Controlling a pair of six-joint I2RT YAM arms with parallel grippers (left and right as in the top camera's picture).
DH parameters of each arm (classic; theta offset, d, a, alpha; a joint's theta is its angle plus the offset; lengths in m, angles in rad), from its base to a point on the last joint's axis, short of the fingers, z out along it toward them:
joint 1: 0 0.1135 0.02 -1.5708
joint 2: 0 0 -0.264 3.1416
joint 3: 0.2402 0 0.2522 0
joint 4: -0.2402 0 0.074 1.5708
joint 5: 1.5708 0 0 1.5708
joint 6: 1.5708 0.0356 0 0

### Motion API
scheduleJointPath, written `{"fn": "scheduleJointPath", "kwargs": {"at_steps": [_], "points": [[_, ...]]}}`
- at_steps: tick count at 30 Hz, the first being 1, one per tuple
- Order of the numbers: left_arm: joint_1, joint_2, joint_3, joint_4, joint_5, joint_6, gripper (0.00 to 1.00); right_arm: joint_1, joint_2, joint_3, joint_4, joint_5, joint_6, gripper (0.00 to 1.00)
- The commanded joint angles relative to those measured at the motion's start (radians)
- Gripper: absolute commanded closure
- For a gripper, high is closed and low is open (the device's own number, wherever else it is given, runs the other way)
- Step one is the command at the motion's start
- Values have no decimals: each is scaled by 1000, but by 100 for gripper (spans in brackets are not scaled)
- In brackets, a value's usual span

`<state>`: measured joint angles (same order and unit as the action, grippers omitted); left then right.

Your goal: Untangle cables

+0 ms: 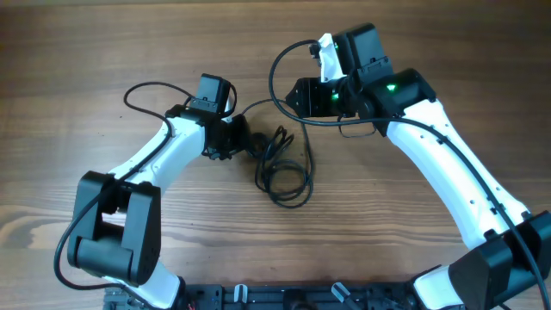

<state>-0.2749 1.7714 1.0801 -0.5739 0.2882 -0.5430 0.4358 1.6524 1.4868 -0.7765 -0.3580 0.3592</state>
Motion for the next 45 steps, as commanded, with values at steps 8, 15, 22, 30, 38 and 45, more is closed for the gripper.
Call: {"fn": "scheduleJointPath", "kwargs": {"at_steps": [8,15,22,30,38,45], "points": [[2,66,-1,-1,-28,7,74,-1,-20,-3,9,-9,3,45],[4,62,2,17,-6,8,96,-1,-20,-2,97,-122,-35,44],[30,-83,50,21,221,127,96,-1,-20,2,249,-198,16,41],[28,-304,50,-2,223,222,96,24,3,-1,245,-214,69,58],[32,-317,53,24,217,220,96,83,42,-3,188,-152,138,91],[93,-400,54,32,373,192,96,81,109,-3,111,-76,96,92]]}}
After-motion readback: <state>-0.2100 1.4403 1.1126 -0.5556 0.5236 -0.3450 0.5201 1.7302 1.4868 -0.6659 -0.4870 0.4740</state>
